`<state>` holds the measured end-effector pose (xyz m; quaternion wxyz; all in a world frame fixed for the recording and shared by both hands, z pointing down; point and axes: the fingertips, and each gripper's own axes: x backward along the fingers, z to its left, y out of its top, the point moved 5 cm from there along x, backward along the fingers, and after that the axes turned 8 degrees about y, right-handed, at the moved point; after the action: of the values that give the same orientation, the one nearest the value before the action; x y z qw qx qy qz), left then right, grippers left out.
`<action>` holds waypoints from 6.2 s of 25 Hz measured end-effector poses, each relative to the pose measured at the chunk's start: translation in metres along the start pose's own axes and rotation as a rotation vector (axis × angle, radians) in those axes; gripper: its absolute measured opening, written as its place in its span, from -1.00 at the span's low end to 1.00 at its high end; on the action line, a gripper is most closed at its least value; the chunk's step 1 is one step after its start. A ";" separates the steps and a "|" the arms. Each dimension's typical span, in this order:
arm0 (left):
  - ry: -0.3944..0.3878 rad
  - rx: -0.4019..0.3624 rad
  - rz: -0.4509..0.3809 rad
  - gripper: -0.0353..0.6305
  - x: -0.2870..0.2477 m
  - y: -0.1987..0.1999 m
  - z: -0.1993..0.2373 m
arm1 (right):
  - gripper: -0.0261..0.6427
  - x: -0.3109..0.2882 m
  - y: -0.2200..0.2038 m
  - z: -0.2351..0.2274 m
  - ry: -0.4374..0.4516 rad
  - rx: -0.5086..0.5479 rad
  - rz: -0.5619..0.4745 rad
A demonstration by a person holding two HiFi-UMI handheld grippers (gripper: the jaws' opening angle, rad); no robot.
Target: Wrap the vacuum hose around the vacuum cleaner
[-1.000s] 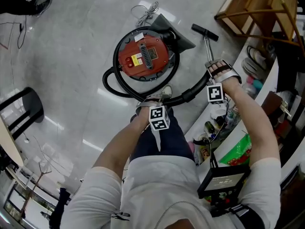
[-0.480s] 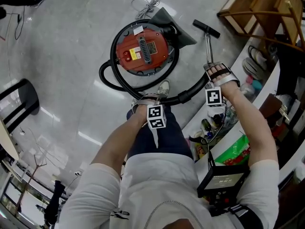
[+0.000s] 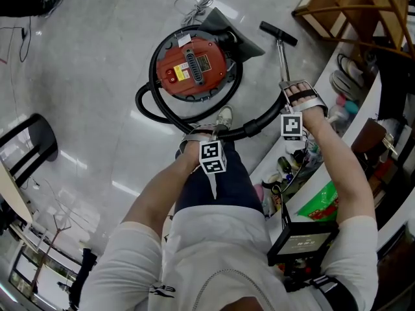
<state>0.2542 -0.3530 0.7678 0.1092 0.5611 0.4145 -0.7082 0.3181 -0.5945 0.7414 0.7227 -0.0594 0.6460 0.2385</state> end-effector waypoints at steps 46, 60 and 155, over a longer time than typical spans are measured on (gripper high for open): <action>-0.042 -0.131 0.117 -0.65 -0.009 0.001 -0.026 | -0.14 0.019 -0.021 0.079 0.598 -2.432 -0.804; 0.009 -0.115 0.022 -0.65 -0.024 0.049 -0.025 | -0.19 0.037 -0.051 0.009 0.377 -2.252 -0.935; 0.241 0.121 -0.160 -0.67 0.009 0.119 0.141 | -0.31 0.065 -0.097 -0.163 0.313 -2.163 -1.299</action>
<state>0.2258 -0.5252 0.7088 -0.0321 0.6126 0.4248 -0.6658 0.2145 -0.7267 0.6311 0.2053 -0.9484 0.0528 0.2357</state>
